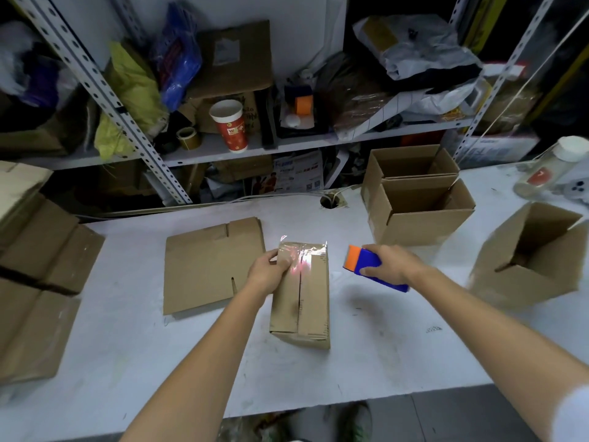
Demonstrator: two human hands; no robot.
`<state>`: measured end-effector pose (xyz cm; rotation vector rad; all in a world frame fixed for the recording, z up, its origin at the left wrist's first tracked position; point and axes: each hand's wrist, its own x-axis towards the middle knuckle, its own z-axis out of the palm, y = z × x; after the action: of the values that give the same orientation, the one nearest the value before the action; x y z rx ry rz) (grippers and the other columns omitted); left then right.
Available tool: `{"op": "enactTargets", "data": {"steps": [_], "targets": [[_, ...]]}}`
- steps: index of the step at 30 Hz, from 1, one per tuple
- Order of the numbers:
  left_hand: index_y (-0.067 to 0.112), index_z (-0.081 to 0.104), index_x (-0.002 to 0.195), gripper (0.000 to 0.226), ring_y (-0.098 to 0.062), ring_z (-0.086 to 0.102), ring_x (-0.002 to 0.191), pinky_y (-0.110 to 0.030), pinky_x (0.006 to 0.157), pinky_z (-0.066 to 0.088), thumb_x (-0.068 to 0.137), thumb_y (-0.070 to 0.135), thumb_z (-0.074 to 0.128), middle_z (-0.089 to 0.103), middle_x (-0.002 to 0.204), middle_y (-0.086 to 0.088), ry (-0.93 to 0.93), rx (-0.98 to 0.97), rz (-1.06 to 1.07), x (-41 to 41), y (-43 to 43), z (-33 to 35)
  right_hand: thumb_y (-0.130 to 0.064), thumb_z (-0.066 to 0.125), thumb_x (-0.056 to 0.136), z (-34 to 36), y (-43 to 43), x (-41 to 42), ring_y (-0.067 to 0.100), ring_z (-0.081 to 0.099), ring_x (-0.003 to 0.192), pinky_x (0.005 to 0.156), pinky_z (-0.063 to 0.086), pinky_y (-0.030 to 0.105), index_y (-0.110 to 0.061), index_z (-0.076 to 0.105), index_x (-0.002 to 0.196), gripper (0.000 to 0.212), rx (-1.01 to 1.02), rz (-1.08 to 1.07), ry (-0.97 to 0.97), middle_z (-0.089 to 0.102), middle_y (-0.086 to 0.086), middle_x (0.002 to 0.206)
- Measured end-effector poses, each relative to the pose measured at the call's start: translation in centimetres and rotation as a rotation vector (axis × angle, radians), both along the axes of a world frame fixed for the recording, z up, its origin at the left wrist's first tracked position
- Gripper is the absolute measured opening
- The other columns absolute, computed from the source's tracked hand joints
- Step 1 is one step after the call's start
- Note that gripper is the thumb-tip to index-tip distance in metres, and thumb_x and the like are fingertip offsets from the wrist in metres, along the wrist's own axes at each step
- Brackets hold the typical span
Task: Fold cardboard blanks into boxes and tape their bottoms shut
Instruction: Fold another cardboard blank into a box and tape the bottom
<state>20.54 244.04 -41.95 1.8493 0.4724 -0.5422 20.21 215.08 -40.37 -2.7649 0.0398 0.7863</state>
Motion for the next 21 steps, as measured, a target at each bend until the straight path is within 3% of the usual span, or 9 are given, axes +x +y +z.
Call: {"op": "enactTargets", "data": {"steps": [3, 7, 11, 14, 16, 18, 21], "targets": [[0.030, 0.056, 0.134, 0.038, -0.020, 0.067, 0.100, -0.036, 0.079, 0.057, 0.097, 0.031, 0.060, 0.070, 0.110, 0.002, 0.048, -0.045, 0.004, -0.5, -1.2, 0.0, -0.036, 0.057, 0.097, -2.4, 1.2, -1.5, 0.029, 0.060, 0.112, 0.086, 0.055, 0.040, -0.027, 0.028, 0.152, 0.062, -0.006, -0.060, 0.031, 0.059, 0.007, 0.134], [0.034, 0.053, 0.135, 0.048, -0.017, 0.066, 0.100, -0.035, 0.081, 0.057, 0.090, 0.043, 0.068, 0.068, 0.113, 0.003, 0.021, -0.019, -0.041, -0.9, -1.8, 0.1, -0.020, 0.054, 0.092, -5.7, 1.6, -3.1, 0.032, 0.061, 0.097, 0.078, 0.056, 0.040, -0.029, 0.023, 0.150, 0.066, -0.005, -0.146, 0.075, 0.063, 0.009, 0.120], [0.035, 0.058, 0.127, 0.049, -0.017, 0.065, 0.101, -0.036, 0.091, 0.055, 0.084, 0.051, 0.073, 0.067, 0.112, 0.006, -0.050, 0.041, -0.103, -1.0, -2.4, -0.2, -0.032, 0.043, 0.104, -7.5, 2.4, -4.3, 0.022, 0.050, 0.092, 0.078, 0.040, 0.029, -0.033, 0.015, 0.156, 0.059, 0.098, -0.226, 0.125, 0.055, 0.009, 0.122], [0.033, 0.064, 0.122, 0.046, -0.019, 0.067, 0.102, -0.043, 0.095, 0.055, 0.080, 0.052, 0.072, 0.071, 0.112, 0.007, -0.067, 0.069, -0.091, -1.0, -2.6, -0.5, -0.030, 0.045, 0.103, -8.4, 2.2, -4.9, 0.025, 0.054, 0.101, 0.085, 0.043, 0.029, -0.035, 0.010, 0.158, 0.065, 0.136, -0.242, 0.161, 0.053, 0.009, 0.125], [0.034, 0.065, 0.122, 0.045, -0.019, 0.067, 0.101, -0.044, 0.095, 0.055, 0.080, 0.050, 0.073, 0.071, 0.111, 0.007, -0.063, 0.075, -0.075, -1.1, -2.7, -0.4, -0.023, 0.050, 0.096, -8.0, 2.0, -4.7, 0.030, 0.059, 0.106, 0.081, 0.046, 0.032, -0.029, 0.024, 0.155, 0.064, 0.046, -0.188, 0.125, 0.058, 0.011, 0.122], [0.033, 0.067, 0.117, 0.038, -0.019, 0.068, 0.100, -0.043, 0.094, 0.055, 0.082, 0.046, 0.073, 0.072, 0.109, 0.006, -0.070, 0.065, -0.056, -1.1, -2.7, -0.4, -0.024, 0.045, 0.097, -6.5, 2.1, -4.4, 0.032, 0.060, 0.109, 0.080, 0.048, 0.035, -0.023, 0.044, 0.144, 0.048, 0.002, -0.213, -0.012, 0.064, 0.011, 0.124], [0.033, 0.066, 0.113, 0.029, -0.020, 0.067, 0.099, -0.043, 0.093, 0.055, 0.085, 0.039, 0.072, 0.072, 0.107, 0.005, -0.088, 0.053, -0.035, -1.4, -2.5, 0.0, -0.037, 0.045, 0.103, -3.4, 3.7, -3.9, 0.026, 0.057, 0.121, 0.098, 0.046, 0.037, -0.024, 0.046, 0.146, 0.045, 0.349, -0.417, -0.223, 0.061, 0.006, 0.137]]}}
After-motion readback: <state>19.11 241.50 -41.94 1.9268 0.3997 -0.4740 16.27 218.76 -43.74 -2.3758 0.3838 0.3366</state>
